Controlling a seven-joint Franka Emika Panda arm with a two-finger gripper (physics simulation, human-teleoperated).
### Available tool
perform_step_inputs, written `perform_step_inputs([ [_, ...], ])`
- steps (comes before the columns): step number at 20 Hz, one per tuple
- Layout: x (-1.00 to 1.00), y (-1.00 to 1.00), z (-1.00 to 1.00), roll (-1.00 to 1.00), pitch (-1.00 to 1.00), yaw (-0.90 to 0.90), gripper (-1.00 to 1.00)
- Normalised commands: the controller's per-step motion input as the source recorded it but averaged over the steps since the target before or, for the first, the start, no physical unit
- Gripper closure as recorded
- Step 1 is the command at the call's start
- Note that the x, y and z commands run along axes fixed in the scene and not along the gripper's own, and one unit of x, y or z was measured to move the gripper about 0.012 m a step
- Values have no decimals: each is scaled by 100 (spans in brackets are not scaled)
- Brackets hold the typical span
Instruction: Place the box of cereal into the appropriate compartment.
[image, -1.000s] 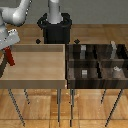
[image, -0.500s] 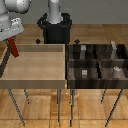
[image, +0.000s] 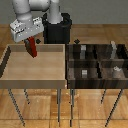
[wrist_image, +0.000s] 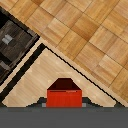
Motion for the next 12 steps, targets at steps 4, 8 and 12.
perform_step_inputs([
  [4,0,100,0,0,0,0,100],
  [8,0,100,0,0,0,0,100],
  [12,0,100,0,0,0,0,100],
])
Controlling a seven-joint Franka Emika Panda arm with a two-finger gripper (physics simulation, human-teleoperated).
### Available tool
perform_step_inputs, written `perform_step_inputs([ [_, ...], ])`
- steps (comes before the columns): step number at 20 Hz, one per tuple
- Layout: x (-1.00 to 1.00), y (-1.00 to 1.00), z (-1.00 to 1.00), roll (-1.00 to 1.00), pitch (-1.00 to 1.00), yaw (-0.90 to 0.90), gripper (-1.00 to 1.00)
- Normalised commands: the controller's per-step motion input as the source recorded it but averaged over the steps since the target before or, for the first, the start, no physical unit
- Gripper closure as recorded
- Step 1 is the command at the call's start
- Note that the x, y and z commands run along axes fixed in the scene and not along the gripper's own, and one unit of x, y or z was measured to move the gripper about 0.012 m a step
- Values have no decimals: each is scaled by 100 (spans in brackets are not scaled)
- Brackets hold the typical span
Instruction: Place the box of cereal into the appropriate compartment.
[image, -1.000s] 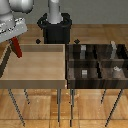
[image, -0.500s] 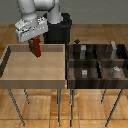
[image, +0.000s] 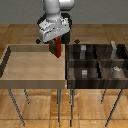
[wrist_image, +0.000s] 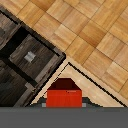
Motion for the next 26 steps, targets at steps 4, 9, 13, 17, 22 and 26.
perform_step_inputs([
  [4,0,100,0,0,0,0,100],
  [9,0,100,0,0,0,0,100],
  [13,0,100,0,0,0,0,100],
  [17,0,100,0,0,0,0,100],
  [22,0,100,0,0,0,0,100],
  [26,0,100,0,0,0,0,100],
])
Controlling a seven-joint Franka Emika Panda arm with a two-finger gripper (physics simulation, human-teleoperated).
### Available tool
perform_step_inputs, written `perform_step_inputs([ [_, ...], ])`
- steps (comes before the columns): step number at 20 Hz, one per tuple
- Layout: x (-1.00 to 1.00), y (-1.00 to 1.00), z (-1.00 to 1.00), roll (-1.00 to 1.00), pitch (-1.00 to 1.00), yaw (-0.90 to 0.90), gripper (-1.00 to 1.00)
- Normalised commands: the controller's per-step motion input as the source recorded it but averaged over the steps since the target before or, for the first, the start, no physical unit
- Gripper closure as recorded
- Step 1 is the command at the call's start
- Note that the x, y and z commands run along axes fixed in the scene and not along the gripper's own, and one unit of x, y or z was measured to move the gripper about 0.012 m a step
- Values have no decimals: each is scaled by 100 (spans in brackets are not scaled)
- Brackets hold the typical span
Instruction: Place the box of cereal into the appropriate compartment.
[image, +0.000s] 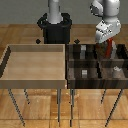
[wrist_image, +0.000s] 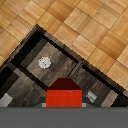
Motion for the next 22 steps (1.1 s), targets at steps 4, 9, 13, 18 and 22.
perform_step_inputs([
  [4,0,100,0,0,0,0,100],
  [9,-43,40,0,0,0,0,100],
  [13,-100,0,0,0,0,0,100],
  [18,-40,0,-43,0,0,0,100],
  [22,0,0,-100,0,0,0,100],
])
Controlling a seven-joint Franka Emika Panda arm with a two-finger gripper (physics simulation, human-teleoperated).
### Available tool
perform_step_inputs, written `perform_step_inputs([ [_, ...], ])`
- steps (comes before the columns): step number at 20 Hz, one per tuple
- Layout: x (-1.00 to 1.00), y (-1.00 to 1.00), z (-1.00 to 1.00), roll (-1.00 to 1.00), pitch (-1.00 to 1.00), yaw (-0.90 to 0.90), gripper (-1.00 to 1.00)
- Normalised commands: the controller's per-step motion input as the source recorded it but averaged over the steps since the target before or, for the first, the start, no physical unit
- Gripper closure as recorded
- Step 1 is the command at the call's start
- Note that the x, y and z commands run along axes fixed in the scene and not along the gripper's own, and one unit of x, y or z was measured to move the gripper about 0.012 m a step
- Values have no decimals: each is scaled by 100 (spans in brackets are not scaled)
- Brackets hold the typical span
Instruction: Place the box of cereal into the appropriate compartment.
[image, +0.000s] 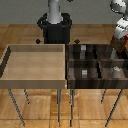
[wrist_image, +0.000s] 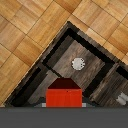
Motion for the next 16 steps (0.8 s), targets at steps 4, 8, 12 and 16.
perform_step_inputs([
  [4,-4,-25,-25,0,0,0,100],
  [8,0,0,0,0,0,0,100],
  [12,-50,0,0,0,0,0,100],
  [16,-100,0,0,0,0,0,100],
])
